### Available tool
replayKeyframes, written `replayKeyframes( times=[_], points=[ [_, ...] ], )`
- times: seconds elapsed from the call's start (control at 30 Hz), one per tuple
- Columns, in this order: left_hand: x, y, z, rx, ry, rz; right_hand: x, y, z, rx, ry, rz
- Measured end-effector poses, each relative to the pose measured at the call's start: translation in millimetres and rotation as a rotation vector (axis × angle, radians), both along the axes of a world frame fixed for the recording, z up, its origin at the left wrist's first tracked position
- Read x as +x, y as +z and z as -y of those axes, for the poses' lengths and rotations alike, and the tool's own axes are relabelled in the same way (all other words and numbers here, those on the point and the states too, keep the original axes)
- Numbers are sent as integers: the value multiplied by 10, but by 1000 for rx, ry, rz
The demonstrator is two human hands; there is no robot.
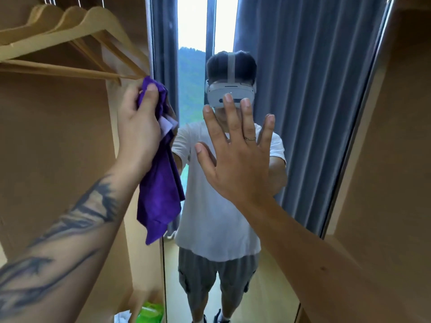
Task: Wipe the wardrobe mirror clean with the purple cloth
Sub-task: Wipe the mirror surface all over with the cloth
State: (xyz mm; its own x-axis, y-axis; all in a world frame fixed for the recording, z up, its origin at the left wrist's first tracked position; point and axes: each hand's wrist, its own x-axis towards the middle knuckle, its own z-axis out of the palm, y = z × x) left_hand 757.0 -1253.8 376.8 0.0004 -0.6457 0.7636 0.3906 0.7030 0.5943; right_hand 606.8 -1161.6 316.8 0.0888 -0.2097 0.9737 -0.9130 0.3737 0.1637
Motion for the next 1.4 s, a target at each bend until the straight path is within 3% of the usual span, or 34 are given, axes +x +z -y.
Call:
replayKeyframes(
  times=[0.4,0.53,0.8,0.97,1.23,1.4],
  points=[
    [92,-1219,-126,130,-89,64,-27,-218,-182,82,-66,18],
    [113,-990,-139,155,-126,74,-57,-299,-163,49,-55,-5],
    [99,156,52,-80,21,20,-90,-310,-121,33,-44,-15],
    [75,-233,-9,-111,119,35,-66,-309,-145,15,-59,-16],
    [61,-1463,-248,133,48,17,-80,-316,-112,2,-39,-14],
    [84,-1097,-192,9,99,34,-92,-334,-76,4,-25,2]
  ],
)
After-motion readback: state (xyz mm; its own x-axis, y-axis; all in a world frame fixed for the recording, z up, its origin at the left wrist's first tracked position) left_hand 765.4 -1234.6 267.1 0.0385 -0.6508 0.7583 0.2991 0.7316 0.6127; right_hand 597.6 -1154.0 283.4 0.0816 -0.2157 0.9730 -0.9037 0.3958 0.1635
